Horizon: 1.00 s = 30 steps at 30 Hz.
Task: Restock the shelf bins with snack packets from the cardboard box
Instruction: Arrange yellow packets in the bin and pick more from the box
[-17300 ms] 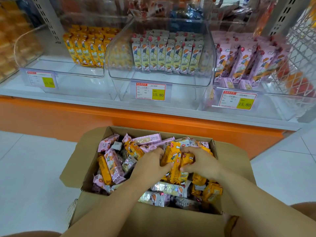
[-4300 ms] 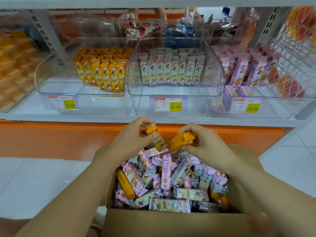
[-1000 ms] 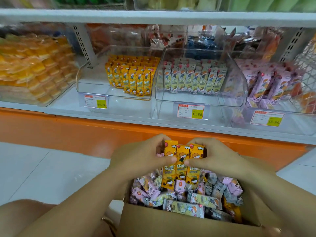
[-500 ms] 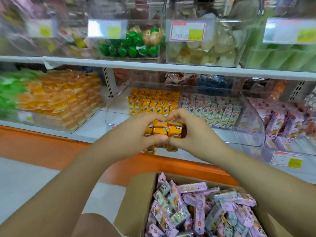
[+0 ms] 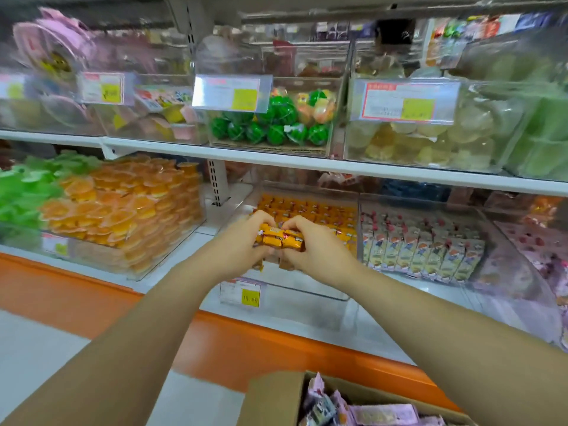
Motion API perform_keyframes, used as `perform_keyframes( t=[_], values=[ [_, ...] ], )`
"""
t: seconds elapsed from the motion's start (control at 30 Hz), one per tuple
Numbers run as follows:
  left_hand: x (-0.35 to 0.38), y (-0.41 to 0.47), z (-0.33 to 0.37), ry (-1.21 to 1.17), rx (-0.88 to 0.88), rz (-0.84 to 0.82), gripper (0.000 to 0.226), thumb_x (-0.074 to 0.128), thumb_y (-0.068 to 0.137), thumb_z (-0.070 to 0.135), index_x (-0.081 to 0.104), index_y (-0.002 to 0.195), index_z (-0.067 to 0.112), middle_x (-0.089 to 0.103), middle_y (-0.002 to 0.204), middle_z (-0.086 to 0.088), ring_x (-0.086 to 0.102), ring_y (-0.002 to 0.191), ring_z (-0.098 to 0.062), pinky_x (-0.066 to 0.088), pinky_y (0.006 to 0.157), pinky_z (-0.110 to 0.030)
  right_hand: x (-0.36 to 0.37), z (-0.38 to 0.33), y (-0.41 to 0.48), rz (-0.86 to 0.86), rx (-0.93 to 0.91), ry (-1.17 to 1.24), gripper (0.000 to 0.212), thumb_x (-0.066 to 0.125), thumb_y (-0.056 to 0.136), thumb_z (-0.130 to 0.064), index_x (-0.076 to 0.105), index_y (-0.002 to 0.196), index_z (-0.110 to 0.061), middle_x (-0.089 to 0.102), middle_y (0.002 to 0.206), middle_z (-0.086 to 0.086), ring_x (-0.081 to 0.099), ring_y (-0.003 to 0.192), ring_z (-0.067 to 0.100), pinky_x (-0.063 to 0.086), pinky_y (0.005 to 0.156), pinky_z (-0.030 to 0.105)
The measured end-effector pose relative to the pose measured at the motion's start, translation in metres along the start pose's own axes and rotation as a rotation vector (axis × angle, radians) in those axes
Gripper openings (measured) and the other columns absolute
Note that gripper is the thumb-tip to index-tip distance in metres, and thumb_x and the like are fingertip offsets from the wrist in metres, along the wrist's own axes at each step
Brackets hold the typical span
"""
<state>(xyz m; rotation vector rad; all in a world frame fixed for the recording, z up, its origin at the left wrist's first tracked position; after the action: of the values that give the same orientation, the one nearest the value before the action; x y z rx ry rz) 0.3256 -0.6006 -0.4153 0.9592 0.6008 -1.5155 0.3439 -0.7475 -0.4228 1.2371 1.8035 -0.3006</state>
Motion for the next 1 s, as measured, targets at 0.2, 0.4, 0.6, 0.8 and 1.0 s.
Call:
perform_keyframes(
  t=[0.2, 0.4, 0.6, 0.8, 1.0],
  values=[
    [-0.018, 0.047, -0.045, 0.372, -0.103, 0.005, 0.038, 0.065, 0.085, 0.045, 0.049, 0.117, 0.033, 0.063, 0.103, 0.004, 0.060, 0.086, -0.015, 0.045, 0.064, -0.028, 0.028, 0.016, 0.070, -0.072, -0.005, -0.096, 0.040, 0.069, 0.082, -0.027, 0.057, 0.118, -0.016, 0.056, 0.112, 0.004, 0.054, 0.100, 0.021, 0.041, 0.078, 0.030],
    [-0.018, 0.087, -0.062, 0.776, -0.015, 0.016, 0.053, 0.059, 0.083, 0.059, 0.048, 0.126, 0.030, 0.063, 0.115, -0.002, 0.057, 0.108, -0.024, 0.034, 0.074, -0.031, 0.038, 0.037, 0.119, -0.163, 0.000, -0.219, 0.043, 0.070, 0.082, -0.020, 0.057, 0.123, -0.015, 0.061, 0.119, 0.007, 0.056, 0.109, 0.024, 0.041, 0.080, 0.028],
    [0.005, 0.118, -0.069, 0.901, 0.058, -0.087, 0.048, 0.059, 0.085, 0.052, 0.049, 0.115, 0.016, 0.065, 0.110, -0.004, 0.061, 0.103, -0.025, 0.034, 0.082, -0.034, 0.047, 0.059, 0.133, -0.125, 0.067, -0.340, 0.045, 0.069, 0.083, -0.022, 0.050, 0.123, -0.015, 0.056, 0.122, 0.009, 0.053, 0.107, 0.026, 0.047, 0.085, 0.033],
    [0.019, 0.137, -0.080, 1.002, 0.040, -0.161, 0.038, 0.063, 0.089, 0.028, 0.049, 0.123, 0.019, 0.065, 0.109, 0.001, 0.061, 0.103, -0.023, 0.007, 0.113, -0.058, 0.051, 0.062, 0.140, -0.093, 0.050, -0.363, 0.038, 0.069, 0.082, -0.017, 0.056, 0.117, -0.011, 0.055, 0.114, 0.008, 0.054, 0.103, 0.026, 0.048, 0.081, 0.033],
    [0.025, 0.141, -0.081, 1.127, 0.104, -0.082, 0.043, 0.046, 0.091, 0.000, 0.044, 0.131, 0.016, 0.061, 0.097, -0.001, 0.056, 0.101, -0.025, 0.002, 0.113, -0.061, 0.058, 0.066, 0.137, -0.024, 0.015, -0.419, 0.036, 0.066, 0.078, -0.025, 0.055, 0.111, -0.017, 0.055, 0.108, 0.005, 0.054, 0.099, 0.026, 0.047, 0.078, 0.033]
  ],
)
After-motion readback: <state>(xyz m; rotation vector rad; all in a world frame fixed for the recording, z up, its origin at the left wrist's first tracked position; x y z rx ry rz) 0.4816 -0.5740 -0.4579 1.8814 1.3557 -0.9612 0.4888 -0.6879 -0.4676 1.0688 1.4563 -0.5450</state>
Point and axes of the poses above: each hand's wrist, its own y-axis towards the middle knuckle, its own x-axis out of the palm, z = x × y, the point moved 3 cm from there along y, towards the middle knuckle
